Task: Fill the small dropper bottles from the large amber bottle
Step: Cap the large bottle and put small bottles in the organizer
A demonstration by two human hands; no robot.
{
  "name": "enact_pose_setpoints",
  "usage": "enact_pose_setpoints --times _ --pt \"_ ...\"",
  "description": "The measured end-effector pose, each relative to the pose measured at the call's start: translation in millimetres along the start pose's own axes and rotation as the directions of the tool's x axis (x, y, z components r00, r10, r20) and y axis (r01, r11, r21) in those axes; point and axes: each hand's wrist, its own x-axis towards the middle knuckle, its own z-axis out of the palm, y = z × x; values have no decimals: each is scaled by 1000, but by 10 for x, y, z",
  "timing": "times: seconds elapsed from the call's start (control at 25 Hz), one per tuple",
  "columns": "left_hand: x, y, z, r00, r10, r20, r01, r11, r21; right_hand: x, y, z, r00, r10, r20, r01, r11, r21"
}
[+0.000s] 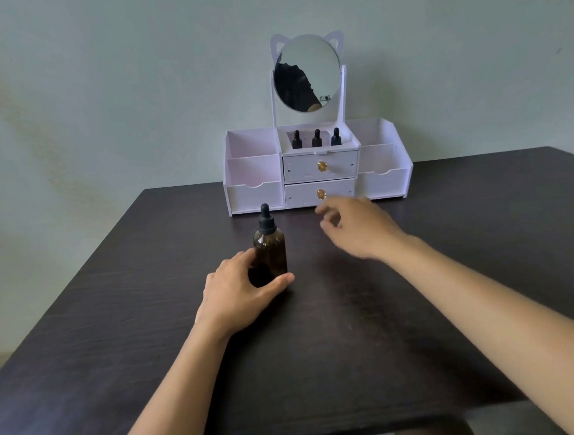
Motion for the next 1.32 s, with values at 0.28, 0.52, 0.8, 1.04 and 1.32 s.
enact_pose_setpoints --times 0.28,0.52,0.8,1.04,1.32 --pt "-85 60 -55 998 -66 24 68 992 -107 -689 187 309 996 -16 83 21 998 -53" --pt "-101 81 -126 998 -59 23 63 962 -266 -710 191 303 999 -8 49 9 1000 -25" --pt "435 174 -189 994 -101 -31 91 969 -231 -711 212 312 1000 -14 -12 14 1000 2" --pt "1138 188 -131 981 -179 -73 164 970 -178 -682 216 339 999 -3 -47 5 1000 28" --pt "1370 79 67 974 -205 -101 189 971 -148 -648 230 363 997 -1 -76 2 1000 24"
